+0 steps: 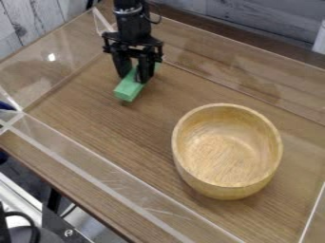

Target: Put the green block in the brown bowl

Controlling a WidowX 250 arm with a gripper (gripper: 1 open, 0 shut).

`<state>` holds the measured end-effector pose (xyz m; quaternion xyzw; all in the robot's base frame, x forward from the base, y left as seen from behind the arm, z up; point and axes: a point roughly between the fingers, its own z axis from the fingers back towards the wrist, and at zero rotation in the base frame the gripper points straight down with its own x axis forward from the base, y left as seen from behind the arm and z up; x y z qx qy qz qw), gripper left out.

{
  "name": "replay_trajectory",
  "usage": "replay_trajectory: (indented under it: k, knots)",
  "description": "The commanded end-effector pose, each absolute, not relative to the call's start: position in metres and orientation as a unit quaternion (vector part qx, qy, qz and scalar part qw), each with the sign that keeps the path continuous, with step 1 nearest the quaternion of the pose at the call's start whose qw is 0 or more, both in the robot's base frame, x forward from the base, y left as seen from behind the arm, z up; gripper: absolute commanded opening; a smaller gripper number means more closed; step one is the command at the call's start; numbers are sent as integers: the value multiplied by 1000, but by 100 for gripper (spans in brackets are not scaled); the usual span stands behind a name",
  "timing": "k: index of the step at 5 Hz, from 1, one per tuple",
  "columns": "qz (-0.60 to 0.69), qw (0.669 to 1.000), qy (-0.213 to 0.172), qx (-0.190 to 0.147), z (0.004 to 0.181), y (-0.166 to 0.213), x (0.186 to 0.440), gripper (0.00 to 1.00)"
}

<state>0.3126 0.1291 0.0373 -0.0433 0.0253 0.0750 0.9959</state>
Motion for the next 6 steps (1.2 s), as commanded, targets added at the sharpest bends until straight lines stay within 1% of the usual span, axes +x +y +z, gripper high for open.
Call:
replay_trajectory:
  k: [1,3,4,5,6]
  knots:
    - [70,997,-9,-28,52,136,331,0]
    - [75,996,-18,-41,74,129,328,0]
    - [77,996,-26,-48,87,125,327,0]
    - [69,995,-43,-57,112,113,327,0]
    - [59,994,-65,-67,144,99,321,0]
